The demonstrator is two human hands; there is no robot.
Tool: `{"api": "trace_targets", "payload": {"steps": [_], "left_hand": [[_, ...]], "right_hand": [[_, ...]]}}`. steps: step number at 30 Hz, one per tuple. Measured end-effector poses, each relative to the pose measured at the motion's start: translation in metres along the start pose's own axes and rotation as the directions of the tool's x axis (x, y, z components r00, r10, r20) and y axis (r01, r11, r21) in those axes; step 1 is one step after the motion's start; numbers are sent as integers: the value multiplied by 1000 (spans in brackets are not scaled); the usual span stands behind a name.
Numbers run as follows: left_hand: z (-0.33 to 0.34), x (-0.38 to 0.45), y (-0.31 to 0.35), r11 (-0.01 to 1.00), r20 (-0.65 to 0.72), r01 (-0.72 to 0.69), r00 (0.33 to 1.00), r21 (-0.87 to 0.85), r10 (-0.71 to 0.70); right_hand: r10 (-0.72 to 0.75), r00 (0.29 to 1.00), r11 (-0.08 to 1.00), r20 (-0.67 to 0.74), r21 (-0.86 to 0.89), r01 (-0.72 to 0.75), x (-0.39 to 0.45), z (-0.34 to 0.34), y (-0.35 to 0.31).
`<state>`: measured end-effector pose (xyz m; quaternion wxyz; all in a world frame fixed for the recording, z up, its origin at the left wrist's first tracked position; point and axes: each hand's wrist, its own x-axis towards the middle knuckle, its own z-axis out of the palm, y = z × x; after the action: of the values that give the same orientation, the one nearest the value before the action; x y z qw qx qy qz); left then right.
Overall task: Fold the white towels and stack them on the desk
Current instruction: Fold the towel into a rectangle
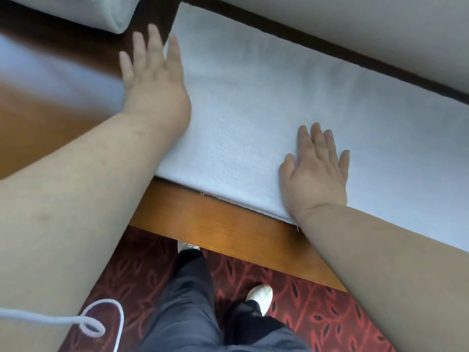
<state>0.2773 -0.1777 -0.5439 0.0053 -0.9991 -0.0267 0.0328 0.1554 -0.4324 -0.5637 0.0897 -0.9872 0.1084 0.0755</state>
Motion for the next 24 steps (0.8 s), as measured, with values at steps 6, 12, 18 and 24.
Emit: {"api": "trace_targets", "payload": {"steps": [6, 12, 18, 24], "left_hand": [[11, 6, 79, 878, 191, -475, 858, -62, 478], [8, 102, 29, 963, 134, -268, 954, -17, 268], [10, 124, 26, 975, 132, -221, 966, -16, 221], [-13, 76, 64, 929, -100, -368, 926, -18, 365]], "right_hand": [[11, 1000, 1000, 12, -7, -11, -2, -1, -3], [23, 999, 1000, 34, -18, -22, 1, -3, -5], [34, 998, 999, 60, -12, -34, 3, -4, -6], [33, 999, 999, 31, -4, -32, 6, -4, -5]]}}
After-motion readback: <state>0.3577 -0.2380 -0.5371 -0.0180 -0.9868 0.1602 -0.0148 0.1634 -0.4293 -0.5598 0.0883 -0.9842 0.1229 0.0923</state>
